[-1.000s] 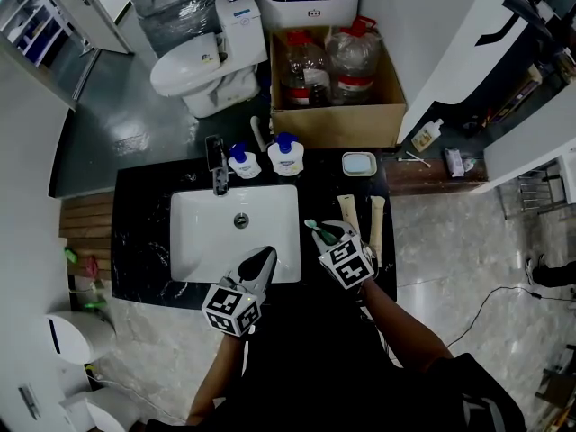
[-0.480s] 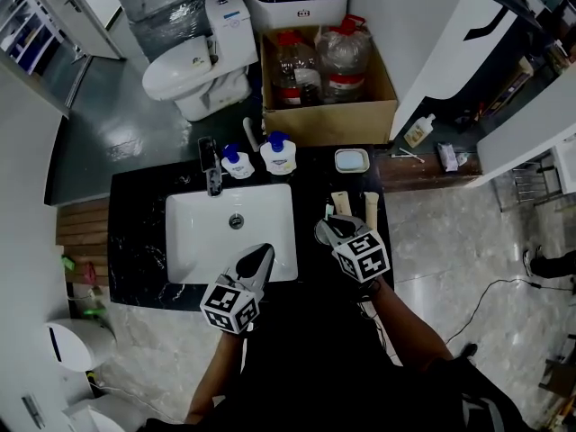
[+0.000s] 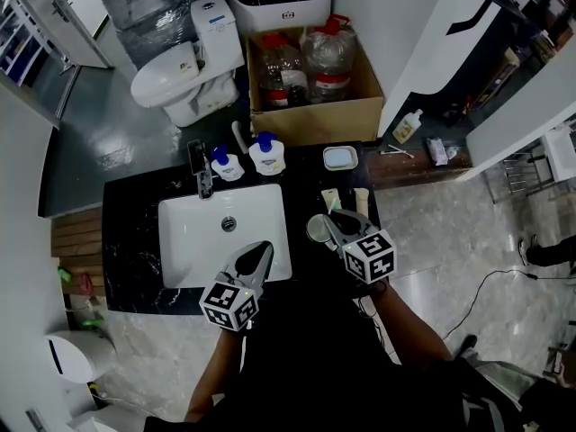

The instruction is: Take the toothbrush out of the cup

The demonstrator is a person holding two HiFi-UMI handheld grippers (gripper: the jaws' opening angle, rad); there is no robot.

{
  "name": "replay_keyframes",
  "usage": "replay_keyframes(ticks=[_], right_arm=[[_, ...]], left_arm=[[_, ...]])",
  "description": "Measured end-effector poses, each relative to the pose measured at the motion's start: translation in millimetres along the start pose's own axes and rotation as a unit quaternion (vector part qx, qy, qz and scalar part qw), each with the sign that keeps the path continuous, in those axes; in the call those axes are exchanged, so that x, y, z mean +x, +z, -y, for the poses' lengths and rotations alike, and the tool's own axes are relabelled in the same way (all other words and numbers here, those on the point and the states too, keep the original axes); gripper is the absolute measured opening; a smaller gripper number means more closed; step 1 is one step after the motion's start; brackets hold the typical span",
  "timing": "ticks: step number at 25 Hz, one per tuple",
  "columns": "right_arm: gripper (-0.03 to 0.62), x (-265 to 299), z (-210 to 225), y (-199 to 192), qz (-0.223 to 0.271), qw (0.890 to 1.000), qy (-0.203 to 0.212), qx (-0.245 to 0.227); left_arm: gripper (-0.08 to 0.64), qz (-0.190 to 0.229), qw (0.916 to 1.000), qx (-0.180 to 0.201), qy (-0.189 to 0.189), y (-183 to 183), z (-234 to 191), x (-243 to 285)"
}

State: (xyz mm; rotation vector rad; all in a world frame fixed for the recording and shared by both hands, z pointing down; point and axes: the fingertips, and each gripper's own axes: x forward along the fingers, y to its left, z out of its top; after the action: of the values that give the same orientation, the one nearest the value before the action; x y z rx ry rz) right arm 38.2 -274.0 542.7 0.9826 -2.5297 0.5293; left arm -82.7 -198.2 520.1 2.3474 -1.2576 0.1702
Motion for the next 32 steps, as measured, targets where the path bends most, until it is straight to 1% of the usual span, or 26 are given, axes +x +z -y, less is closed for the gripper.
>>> replay_keyframes(ticks=[5,14,20,25,32], right_arm=[[0.037,-10,1,14,0.024,1.0,-0.005,0.001],[0.037,-27,7,31,0.053,0.998,-0.021,0.004],[0.037,-41,10,43,0.068,0.997,-0.031,0.002],[0.037,-54,18,45,0.076,0.996,-0.044,0.006],[0.037,-68,29,37,0.073,0.995,-0.058,0.018]], left_arm=[[0.015,0.0,1.0,0.002,-0.007,0,4,-1],[0.015,0.001,0.9999,0.006,-0.015,-1,8,1],[0.015,-0.004,0.9995,0.012,-0.028,-1,13,3],[0.015,-0.007,0.9991,0.016,-0.038,1,20,8],[0.009,-0.009,0.9984,0.023,-0.05,5,32,11]])
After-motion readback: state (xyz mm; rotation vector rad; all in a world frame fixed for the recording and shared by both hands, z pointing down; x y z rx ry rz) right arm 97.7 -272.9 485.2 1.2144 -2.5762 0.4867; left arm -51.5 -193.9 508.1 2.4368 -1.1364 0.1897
